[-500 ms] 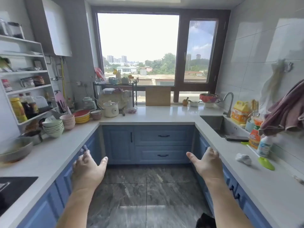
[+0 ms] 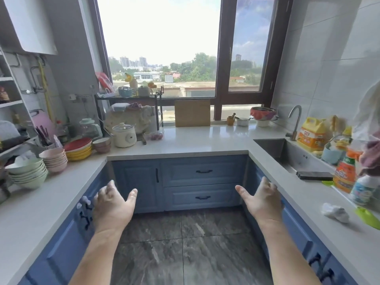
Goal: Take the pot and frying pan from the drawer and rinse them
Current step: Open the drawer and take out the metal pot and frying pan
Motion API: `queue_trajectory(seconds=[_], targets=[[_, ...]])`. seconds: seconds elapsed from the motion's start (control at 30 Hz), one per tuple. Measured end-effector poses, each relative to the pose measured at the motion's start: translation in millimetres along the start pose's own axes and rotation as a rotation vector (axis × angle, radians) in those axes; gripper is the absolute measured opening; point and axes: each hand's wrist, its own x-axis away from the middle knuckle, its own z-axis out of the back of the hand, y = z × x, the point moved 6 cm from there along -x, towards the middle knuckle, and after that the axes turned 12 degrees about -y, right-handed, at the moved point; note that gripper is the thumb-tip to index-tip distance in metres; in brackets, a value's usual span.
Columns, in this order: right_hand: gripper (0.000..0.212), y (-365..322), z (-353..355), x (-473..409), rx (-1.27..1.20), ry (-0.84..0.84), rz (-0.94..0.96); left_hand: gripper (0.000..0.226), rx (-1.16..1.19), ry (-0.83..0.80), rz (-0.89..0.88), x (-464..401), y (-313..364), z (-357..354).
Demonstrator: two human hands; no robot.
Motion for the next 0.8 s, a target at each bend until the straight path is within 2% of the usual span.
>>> queue_trajectory(seconds=[0.2, 0.43, 0.8], targets=[[0.094, -34.0, -40.8, -91.7, -0.044, 0.003, -0.023, 0.077, 0.007, -0.048, -0.039, -116.0, 33.9, -31.4], [0.089, -39.3, -73.3, -186.9, -0.041, 0.016, -0.052, 0.077, 0.007, -0.127, -0.029, -207.3, 68.1, -89.4], [0.087, -47.5, -122.3, -414.0, -0.061, -0.034, 0.001, 0.077, 0.015, -0.125, 0.037, -370.4, 161.1, -193.0]])
